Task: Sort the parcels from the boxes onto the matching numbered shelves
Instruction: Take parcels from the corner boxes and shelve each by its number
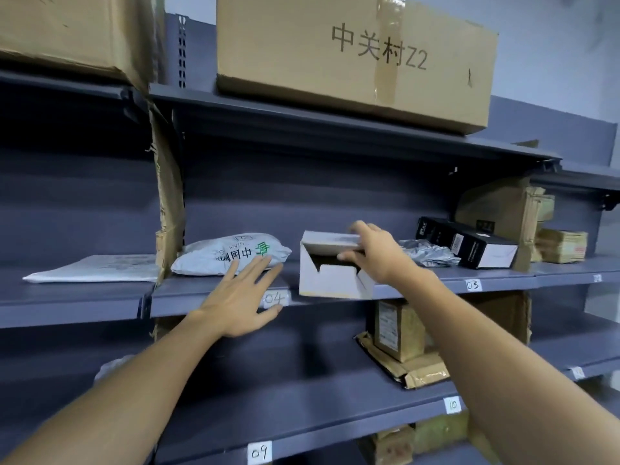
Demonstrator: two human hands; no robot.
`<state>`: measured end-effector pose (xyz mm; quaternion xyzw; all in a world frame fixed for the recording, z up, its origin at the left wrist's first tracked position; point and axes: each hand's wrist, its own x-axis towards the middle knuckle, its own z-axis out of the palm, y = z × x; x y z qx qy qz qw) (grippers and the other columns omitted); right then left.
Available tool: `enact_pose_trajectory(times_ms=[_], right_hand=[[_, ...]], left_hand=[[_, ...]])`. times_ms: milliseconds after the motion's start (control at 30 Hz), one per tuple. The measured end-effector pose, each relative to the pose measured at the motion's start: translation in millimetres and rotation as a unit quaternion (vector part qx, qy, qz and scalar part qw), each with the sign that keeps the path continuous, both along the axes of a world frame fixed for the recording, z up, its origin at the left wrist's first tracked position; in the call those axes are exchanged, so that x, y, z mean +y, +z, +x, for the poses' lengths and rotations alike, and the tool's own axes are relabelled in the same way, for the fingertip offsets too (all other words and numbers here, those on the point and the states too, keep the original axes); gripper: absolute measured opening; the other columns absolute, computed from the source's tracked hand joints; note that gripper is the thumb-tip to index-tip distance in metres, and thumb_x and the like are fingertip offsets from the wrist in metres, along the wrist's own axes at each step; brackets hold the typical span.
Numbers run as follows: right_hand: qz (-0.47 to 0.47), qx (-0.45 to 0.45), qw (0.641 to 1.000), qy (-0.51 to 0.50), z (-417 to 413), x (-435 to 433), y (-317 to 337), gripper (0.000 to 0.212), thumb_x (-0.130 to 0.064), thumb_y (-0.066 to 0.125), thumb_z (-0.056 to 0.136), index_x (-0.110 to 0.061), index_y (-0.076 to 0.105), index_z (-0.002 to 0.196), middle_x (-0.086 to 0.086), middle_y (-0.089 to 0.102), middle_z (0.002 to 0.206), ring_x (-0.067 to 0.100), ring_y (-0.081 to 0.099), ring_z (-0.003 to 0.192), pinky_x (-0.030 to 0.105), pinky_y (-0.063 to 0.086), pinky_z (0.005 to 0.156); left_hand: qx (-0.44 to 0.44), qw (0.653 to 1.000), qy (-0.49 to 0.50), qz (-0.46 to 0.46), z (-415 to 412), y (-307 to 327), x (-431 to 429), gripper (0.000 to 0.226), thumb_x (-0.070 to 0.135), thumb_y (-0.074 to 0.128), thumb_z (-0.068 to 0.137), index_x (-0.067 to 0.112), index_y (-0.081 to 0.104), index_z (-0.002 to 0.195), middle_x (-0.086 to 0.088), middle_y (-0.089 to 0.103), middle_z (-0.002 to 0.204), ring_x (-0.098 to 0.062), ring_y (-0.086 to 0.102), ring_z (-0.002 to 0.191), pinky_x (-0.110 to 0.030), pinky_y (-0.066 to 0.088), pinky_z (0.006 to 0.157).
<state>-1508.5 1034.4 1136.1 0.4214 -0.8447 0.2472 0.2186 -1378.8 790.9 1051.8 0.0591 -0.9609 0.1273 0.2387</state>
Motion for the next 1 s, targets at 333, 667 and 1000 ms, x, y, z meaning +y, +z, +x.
enact_pose_trajectory(times_ms=[333,667,1000], right_hand=[[-0.027,-0.027,0.999,-0.009,-24.6,-46.5,-19.9,0.045,-0.044,0.052,0.101,-0.015,0.054,0.136,0.007,0.05,0.134,0.023,0.054,0.111,0.028,0.039,0.089],[-0.114,0.022,0.992,-0.042,-12.4,-59.0,-54.1,0.048,-0.041,0.05,0.102,-0.017,0.038,0.141,0.008,0.035,0.143,0.036,0.057,0.107,0.043,0.05,0.081],[0.011,-0.106,0.994,-0.023,-57.2,-82.9,-48.2,0.112,-0.05,0.076,0.082,-0.033,-0.005,0.157,0.012,0.053,0.133,0.031,0.051,0.124,0.038,0.042,0.1]], left_hand=[[0.114,0.991,-0.009,-0.063,-16.3,-20.6,-12.2,0.066,0.069,0.037,0.085,0.023,0.068,0.122,0.002,0.071,0.107,-0.019,0.068,0.096,-0.031,0.056,0.081],[-0.044,0.998,-0.045,0.008,-4.7,6.8,-25.9,0.109,0.089,-0.011,0.068,0.033,0.026,0.154,0.008,0.036,0.156,-0.017,0.038,0.14,-0.033,0.031,0.111],[-0.006,1.0,-0.014,-0.003,-7.3,4.4,-35.2,0.121,0.088,-0.025,0.055,0.039,0.027,0.153,0.012,0.038,0.155,-0.012,0.037,0.14,-0.033,0.031,0.112]])
